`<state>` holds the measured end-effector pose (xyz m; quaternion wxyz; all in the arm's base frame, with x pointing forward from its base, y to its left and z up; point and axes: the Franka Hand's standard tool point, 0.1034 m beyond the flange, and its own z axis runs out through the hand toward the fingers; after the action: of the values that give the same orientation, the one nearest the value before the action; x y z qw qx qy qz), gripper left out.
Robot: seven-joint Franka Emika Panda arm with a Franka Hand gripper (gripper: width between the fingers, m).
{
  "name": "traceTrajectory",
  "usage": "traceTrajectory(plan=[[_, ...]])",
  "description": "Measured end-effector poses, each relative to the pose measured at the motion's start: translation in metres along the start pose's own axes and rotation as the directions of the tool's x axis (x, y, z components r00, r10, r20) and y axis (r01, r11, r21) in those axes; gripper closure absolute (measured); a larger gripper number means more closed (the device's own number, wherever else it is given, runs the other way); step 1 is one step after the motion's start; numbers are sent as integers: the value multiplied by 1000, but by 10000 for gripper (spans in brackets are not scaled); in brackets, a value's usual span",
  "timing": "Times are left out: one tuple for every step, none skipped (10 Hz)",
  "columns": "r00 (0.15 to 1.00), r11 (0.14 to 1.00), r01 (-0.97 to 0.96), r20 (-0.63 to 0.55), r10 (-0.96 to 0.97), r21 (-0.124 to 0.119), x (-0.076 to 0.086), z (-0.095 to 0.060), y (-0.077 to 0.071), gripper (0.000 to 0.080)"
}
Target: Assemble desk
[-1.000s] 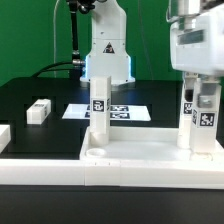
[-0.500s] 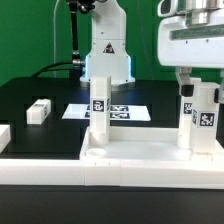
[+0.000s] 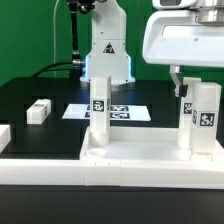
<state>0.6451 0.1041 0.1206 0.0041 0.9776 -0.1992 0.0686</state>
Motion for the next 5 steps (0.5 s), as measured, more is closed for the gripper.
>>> traceTrajectory(plan=[[997,997,76,3,-76,8,1,-1,2,151],[992,991,129,11,-129,29,6,-4,9,151],[983,983,179,19,-180,42,11,-4,17,151],[981,980,195,16,-196,50,13,-4,21,151],[980,979,197,13,-198,53,13,-4,18,151]])
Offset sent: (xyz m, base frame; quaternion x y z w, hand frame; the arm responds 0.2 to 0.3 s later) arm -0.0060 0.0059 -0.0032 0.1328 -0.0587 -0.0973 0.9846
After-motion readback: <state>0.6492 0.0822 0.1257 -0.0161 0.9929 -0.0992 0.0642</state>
